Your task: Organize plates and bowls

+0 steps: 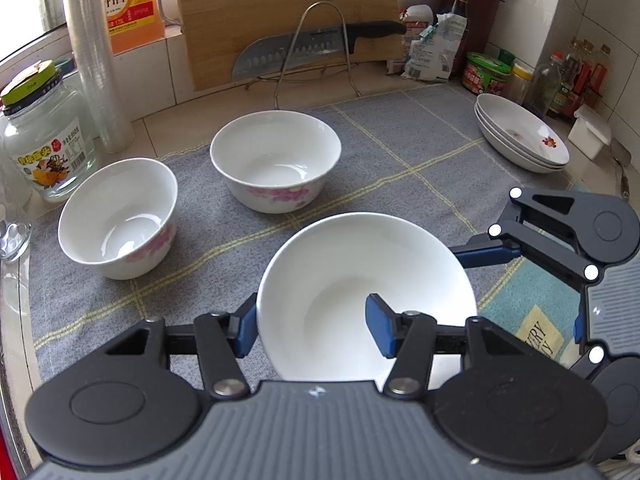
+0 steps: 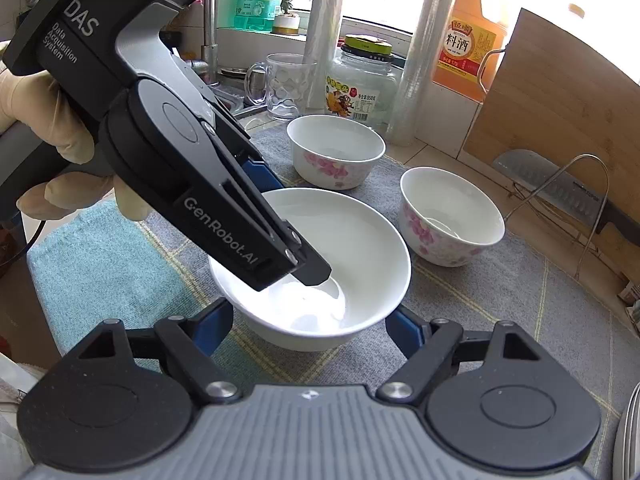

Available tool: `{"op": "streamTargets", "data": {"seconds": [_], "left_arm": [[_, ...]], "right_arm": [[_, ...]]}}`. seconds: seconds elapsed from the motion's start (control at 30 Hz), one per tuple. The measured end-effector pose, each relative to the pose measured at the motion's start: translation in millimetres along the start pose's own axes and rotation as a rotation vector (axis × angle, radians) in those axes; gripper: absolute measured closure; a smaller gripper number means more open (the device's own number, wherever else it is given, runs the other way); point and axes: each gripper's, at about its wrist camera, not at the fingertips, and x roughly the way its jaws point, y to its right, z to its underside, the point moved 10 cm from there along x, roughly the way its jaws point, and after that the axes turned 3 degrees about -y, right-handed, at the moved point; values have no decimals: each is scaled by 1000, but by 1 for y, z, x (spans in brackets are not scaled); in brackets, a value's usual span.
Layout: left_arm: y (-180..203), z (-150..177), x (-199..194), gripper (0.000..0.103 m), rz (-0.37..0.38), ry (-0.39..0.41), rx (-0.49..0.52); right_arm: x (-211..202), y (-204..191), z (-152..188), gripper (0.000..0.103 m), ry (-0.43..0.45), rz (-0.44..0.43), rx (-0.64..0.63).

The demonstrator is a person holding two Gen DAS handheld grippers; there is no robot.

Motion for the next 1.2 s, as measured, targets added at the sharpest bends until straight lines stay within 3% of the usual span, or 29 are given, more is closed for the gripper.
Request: {"op": "streamTargets", "data": {"seconds": [0.53,1.2], "left_arm": [[82,-41,36,49,83,15,86],[102,-56,71,49,97,-8,88]], "right_arm": [[-39,66,52,16,-34,109,89],[-30,103,79,16,-65,119,158]]}}
